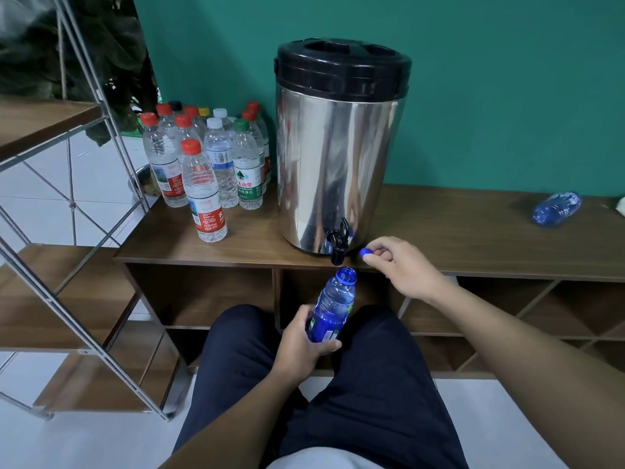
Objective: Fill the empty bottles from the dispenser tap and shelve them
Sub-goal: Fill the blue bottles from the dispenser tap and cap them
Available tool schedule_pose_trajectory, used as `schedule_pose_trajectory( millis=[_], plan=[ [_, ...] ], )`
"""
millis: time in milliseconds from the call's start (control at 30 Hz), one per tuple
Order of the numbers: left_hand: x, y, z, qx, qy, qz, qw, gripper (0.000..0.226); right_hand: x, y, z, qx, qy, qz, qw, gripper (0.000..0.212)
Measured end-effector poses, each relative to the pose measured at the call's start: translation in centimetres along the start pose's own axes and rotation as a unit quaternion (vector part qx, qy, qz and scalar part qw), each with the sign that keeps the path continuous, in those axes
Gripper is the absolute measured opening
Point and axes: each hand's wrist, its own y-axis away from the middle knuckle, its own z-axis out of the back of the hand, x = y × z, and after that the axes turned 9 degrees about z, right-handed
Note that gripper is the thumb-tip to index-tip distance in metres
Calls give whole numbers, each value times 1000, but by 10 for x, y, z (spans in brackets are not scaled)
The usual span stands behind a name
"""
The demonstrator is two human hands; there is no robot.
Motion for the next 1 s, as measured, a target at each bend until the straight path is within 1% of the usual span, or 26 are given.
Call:
schedule_pose_trajectory(
  millis=[67,133,267,400,533,633,700,767,800,833,900,933,1000],
  plan=[
    [0,0,0,-2,-1,-4,1000,66,17,7,1,24,-36,28,999,17],
    [-2,1,0,0,-1,-12,1000,67,29,13,0,47,-37,58,997,16],
    [-7,6,-1,10,-1,-22,1000,69,39,17,5,95,29,108,989,17],
    [-15,10,-1,8,-3,-41,999,69,48,20,18,131,63,160,976,22],
    [-25,15,3,27,4,-44,999,69,59,19,36,180,136,211,951,35],
    [-32,20,7,49,14,-49,998,67,65,19,44,192,179,252,931,35],
    [-36,24,12,55,17,-49,997,67,72,19,49,197,187,251,929,33],
    [-39,27,17,52,8,-52,997,69,84,20,52,208,209,220,930,30],
    [-41,29,19,48,3,-55,997,69,90,21,52,211,226,202,929,34],
    [-42,30,20,42,1,-59,997,69,96,22,51,205,243,188,929,43],
    [-45,34,21,24,-1,-67,997,70,109,23,47,180,289,165,926,63],
    [-47,36,22,13,-2,-73,997,71,115,23,45,161,313,156,923,69],
    [-51,40,26,0,0,-85,996,72,126,22,39,126,321,143,928,70]
  ],
)
